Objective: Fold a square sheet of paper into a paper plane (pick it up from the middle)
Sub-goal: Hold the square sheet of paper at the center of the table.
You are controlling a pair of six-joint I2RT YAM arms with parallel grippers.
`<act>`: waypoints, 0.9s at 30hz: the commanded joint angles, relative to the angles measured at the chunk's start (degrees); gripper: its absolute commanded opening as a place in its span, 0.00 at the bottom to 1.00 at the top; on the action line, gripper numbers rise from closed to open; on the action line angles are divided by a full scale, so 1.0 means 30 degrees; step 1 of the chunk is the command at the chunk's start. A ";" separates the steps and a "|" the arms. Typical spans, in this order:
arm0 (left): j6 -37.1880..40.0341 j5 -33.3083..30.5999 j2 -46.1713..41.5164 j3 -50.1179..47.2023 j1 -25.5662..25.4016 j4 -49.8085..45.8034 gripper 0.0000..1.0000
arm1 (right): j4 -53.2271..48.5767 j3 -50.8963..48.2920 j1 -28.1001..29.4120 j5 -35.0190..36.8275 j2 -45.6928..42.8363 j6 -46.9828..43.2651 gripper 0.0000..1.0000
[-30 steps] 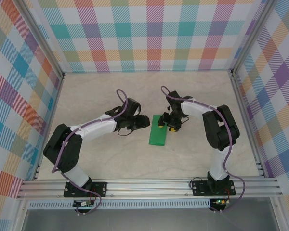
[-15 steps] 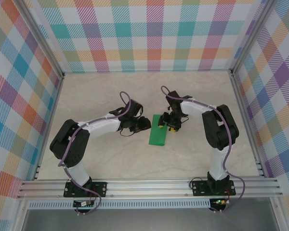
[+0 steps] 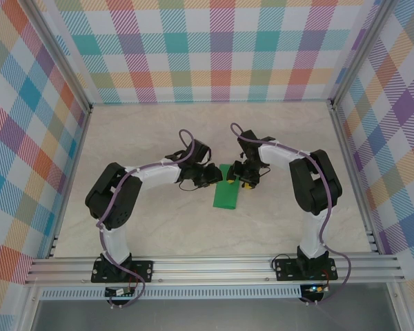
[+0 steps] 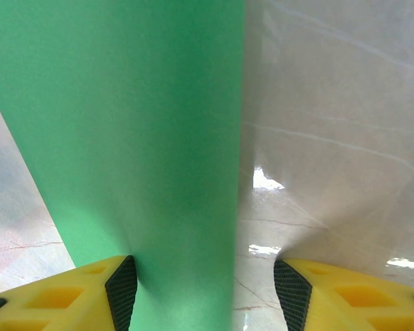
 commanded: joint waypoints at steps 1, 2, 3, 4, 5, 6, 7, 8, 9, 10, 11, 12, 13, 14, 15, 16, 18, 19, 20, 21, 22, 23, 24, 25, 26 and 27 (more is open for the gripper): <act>-0.0477 0.0515 0.0692 0.0759 0.0313 0.0298 0.20 | 0.0099 -0.0538 0.0108 0.1454 0.1672 -0.0366 0.60; -0.0466 0.0447 0.0801 0.0875 0.0327 0.0190 0.20 | 0.0116 -0.0539 0.0115 0.1427 0.1674 -0.0382 0.60; -0.0504 0.0360 0.0901 0.0924 0.0327 0.0150 0.19 | 0.0117 -0.0539 0.0108 0.1447 0.1647 -0.0410 0.60; -0.0552 0.0339 0.1025 0.1020 0.0327 0.0174 0.19 | 0.0109 -0.0538 0.0108 0.1454 0.1645 -0.0411 0.60; -0.0567 0.0309 0.1169 0.1123 0.0328 0.0136 0.19 | 0.0122 -0.0541 0.0113 0.1454 0.1641 -0.0427 0.60; -0.0604 0.0306 0.1313 0.1244 0.0326 0.0120 0.19 | 0.0106 -0.0539 0.0114 0.1454 0.1645 -0.0421 0.60; -0.0599 0.0315 0.1418 0.1323 0.0327 0.0082 0.19 | 0.0138 -0.0554 0.0108 0.1428 0.1645 -0.0439 0.60; -0.0634 0.0302 0.1559 0.1407 0.0322 0.0090 0.19 | 0.0103 -0.0595 0.0108 0.1432 0.1645 -0.0411 0.60; -0.0683 0.0306 0.1657 0.1470 0.0326 0.0119 0.19 | 0.0122 -0.0597 0.0108 0.1454 0.1645 -0.0411 0.60; -0.0679 0.0310 0.1783 0.1518 0.0302 0.0120 0.19 | 0.0151 -0.0625 0.0117 0.1427 0.1674 -0.0446 0.60; -0.0686 0.0281 0.1833 0.1567 0.0298 0.0120 0.19 | 0.0156 -0.0619 0.0108 0.1417 0.1703 -0.0468 0.60; -0.0708 0.0251 0.1934 0.1601 0.0298 0.0120 0.19 | 0.0145 -0.0627 0.0108 0.1396 0.1728 -0.0441 0.60; -0.0715 0.0247 0.2026 0.1603 0.0298 0.0149 0.19 | 0.0174 -0.0625 0.0123 0.1395 0.1750 -0.0440 0.60; -0.0723 0.0222 0.2100 0.1671 0.0298 0.0149 0.19 | 0.0183 -0.0627 0.0108 0.1395 0.1755 -0.0449 0.60; -0.0724 0.0202 0.2190 0.1710 0.0298 0.0164 0.19 | 0.0183 -0.0646 0.0112 0.1395 0.1753 -0.0462 0.60; -0.0676 0.0222 0.2290 0.1739 0.0299 0.0215 0.19 | 0.0214 -0.0660 0.0123 0.1395 0.1759 -0.0453 0.60; -0.0685 0.0259 0.2406 0.1647 0.0298 0.0542 0.19 | 0.0211 -0.0685 0.0108 0.1366 0.1780 -0.0452 0.60; -0.0628 0.0163 0.2471 0.1656 0.0269 0.0522 0.19 | 0.0190 -0.0685 0.0109 0.1366 0.1769 -0.0467 0.60; -0.0559 0.0076 0.2605 0.1684 0.0269 0.0422 0.19 | 0.0194 -0.0711 0.0110 0.1366 0.1763 -0.0465 0.60; -0.0498 0.0101 0.2721 0.1677 0.0287 0.0396 0.19 | 0.0212 -0.0714 0.0109 0.1344 0.1761 -0.0441 0.60; -0.0462 0.0074 0.2794 0.1626 0.0273 0.0384 0.19 | 0.0212 -0.0744 0.0108 0.1337 0.1762 -0.0457 0.60; -0.0406 0.0001 0.2880 0.1552 0.0269 0.0330 0.19 | 0.0210 -0.0772 0.0108 0.1337 0.1734 -0.0447 0.60; -0.0387 -0.0120 0.2880 0.1432 0.0269 0.0283 0.18 | 0.0240 -0.0773 0.0108 0.1337 0.1733 -0.0451 0.60; -0.0358 -0.0295 0.2881 0.1296 0.0273 0.0172 0.18 | 0.0229 -0.0773 0.0110 0.1313 0.1708 -0.0466 0.60; -0.0266 -0.0420 0.2881 0.1159 0.0269 0.0071 0.18 | 0.0223 -0.0773 0.0108 0.1293 0.1704 -0.0440 0.60; -0.0197 -0.0513 0.2859 0.1077 0.0269 0.0011 0.18 | 0.0239 -0.0773 0.0113 0.1256 0.1689 -0.0439 0.60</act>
